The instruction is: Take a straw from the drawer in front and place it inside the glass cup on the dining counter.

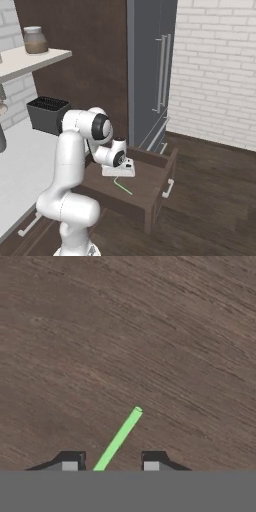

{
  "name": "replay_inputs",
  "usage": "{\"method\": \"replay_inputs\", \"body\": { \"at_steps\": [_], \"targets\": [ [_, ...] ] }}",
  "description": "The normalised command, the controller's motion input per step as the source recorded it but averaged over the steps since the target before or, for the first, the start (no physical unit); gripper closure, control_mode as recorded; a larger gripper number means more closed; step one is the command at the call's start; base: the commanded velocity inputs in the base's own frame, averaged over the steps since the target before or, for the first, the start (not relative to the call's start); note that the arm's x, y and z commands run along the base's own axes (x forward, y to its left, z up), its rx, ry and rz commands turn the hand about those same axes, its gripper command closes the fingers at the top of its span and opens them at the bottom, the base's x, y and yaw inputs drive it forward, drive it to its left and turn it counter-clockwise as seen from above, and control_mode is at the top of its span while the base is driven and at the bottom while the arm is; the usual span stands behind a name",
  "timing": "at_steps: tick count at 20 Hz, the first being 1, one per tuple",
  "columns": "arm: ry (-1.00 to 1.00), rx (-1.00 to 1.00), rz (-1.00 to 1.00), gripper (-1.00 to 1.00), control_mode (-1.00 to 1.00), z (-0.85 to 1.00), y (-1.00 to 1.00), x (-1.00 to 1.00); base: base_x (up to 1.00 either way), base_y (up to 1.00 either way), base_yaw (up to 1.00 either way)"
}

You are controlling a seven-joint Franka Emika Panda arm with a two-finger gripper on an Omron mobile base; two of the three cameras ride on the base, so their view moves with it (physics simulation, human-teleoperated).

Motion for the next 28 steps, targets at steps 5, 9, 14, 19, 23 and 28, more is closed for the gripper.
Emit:
{"method": "replay_inputs", "body": {
  "at_steps": [5, 9, 14, 19, 23, 28],
  "targets": [
    [0.00, 0.00, 0.00, 1.00, -1.00, -0.13, -0.03, -0.09, 0.00, 0.00, 0.00],
    [0.00, 0.00, 0.00, 1.00, -1.00, -0.01, -0.12, -0.04, 0.00, 0.00, 0.00],
    [-0.01, 0.04, 0.00, 1.00, -1.00, 0.28, -0.05, -0.15, 0.00, 0.00, 0.00],
    [-0.21, 0.13, -0.02, 1.00, -1.00, 0.99, -0.02, -0.57, 0.00, 0.00, 0.00],
    [-0.30, 0.14, -0.09, 1.00, -1.00, 1.00, 0.00, -0.51, 0.00, 0.00, 0.00],
    [-0.17, 0.08, -0.15, 1.00, -1.00, 1.00, 0.06, -0.18, 0.00, 0.00, 0.00]
  ]
}}
